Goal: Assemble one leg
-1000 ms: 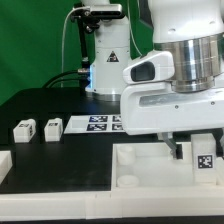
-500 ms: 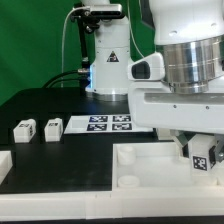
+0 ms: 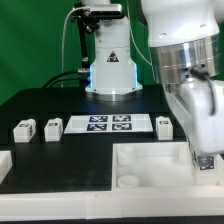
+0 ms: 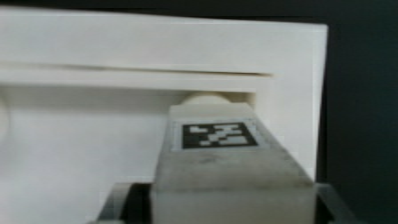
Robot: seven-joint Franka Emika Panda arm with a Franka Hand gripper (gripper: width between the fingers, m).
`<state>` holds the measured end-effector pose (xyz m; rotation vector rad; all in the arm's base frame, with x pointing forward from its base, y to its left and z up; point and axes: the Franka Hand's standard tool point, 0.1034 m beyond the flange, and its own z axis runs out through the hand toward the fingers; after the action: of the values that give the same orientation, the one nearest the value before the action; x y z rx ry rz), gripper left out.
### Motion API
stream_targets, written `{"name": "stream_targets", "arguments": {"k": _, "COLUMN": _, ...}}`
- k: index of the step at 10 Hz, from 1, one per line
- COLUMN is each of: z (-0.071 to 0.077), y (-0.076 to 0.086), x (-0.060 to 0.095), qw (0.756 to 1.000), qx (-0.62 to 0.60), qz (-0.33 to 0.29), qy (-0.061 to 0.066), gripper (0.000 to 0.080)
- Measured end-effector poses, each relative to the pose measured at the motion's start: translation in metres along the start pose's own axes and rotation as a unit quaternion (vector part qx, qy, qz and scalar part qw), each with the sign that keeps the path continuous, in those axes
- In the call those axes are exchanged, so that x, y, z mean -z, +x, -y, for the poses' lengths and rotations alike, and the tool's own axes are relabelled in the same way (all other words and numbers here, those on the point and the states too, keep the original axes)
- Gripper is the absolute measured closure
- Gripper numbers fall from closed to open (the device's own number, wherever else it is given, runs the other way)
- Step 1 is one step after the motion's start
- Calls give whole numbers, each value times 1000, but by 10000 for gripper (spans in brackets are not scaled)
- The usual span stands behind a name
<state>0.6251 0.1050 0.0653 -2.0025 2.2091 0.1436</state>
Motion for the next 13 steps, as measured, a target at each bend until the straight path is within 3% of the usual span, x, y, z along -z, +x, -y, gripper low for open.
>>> {"name": "stream_targets", "arguments": {"k": 1, "z": -1, "y": -2, "x": 0, "qw": 999, "qx": -42, "qz": -1, "qy": 0, "gripper": 508}}
{"name": "stream_targets", "arguments": {"k": 3, "z": -1, "y": -2, "x": -1, "qw": 1000, "qx": 4, "qz": -1, "qy": -1, "gripper": 508}}
{"name": "stream_targets", "arguments": {"k": 5, "z": 0, "y": -11, "x": -2, "qw": 993, "qx": 118, "qz": -6, "qy": 11, "gripper": 226}}
{"name": "stream_targets", "arguments": {"k": 6, "z": -3, "y": -17, "x": -2, "qw": 976, "qx": 216, "qz": -11, "qy": 5, "gripper": 226}}
{"name": "stream_targets", "arguments": {"k": 7, "z": -4, "y": -19, "x": -1, "qw": 961, "qx": 277, "qz": -16, "qy": 3, "gripper": 165}}
{"name": "stream_targets", "arguments": {"k": 8, "z": -3, "y": -16, "x": -2, "qw": 954, "qx": 299, "qz": -17, "qy": 2, "gripper": 154}}
{"name": "stream_targets", "arguments": {"k": 10, "z": -3, "y": -15, "x": -2, "qw": 908, "qx": 419, "qz": -20, "qy": -2, "gripper": 150}}
{"name": "stream_targets", "arguments": {"k": 13, "z": -2, "y": -11, "x": 0, "qw": 750, "qx": 660, "qz": -35, "qy": -26, "gripper": 150}}
